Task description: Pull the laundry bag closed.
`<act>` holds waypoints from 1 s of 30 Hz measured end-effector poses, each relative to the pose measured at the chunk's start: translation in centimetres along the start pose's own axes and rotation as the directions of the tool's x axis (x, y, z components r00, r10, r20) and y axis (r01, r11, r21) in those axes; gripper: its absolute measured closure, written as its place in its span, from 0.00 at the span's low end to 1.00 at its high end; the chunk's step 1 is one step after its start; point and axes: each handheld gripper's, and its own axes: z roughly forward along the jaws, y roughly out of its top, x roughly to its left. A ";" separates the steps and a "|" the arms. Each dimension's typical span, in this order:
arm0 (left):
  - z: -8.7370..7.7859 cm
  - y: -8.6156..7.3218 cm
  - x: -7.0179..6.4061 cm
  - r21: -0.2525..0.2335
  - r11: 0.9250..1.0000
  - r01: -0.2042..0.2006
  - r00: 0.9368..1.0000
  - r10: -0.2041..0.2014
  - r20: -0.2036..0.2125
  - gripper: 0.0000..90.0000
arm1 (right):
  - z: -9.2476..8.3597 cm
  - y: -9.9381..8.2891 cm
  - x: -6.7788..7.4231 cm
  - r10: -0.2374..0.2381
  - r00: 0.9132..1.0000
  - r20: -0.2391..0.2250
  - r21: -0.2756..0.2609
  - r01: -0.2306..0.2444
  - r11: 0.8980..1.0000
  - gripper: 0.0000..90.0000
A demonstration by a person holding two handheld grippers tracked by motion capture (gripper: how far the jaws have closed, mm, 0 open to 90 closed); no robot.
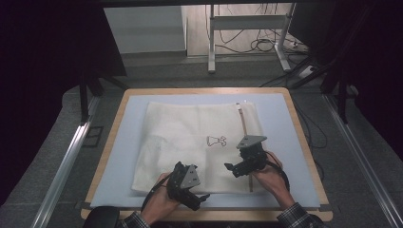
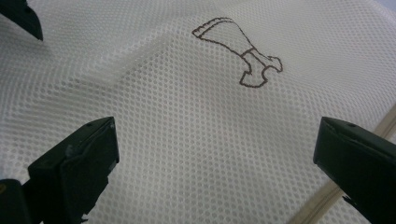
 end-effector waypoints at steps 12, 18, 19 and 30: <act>-1.0 -0.3 0.5 -0.082 0.996 0.041 0.999 -0.040 0.020 0.00 | -2.3 -1.4 0.2 0.015 0.999 0.034 -0.020 -0.014 1.000 0.00; -1.3 -0.6 0.7 -0.066 0.997 0.050 0.999 -0.050 0.000 0.00 | -3.2 -2.1 0.5 0.024 0.999 0.045 -0.023 -0.023 0.999 0.00; -1.4 -0.6 0.7 -0.059 0.997 0.047 0.999 -0.047 -0.008 0.00 | -3.4 -2.2 0.5 0.023 0.999 0.045 -0.025 -0.022 0.999 0.00; -2.4 -1.6 1.1 -0.046 0.997 0.067 0.997 -0.069 -0.030 0.00 | -4.6 -3.3 1.0 0.040 0.997 0.060 -0.022 -0.038 0.999 0.00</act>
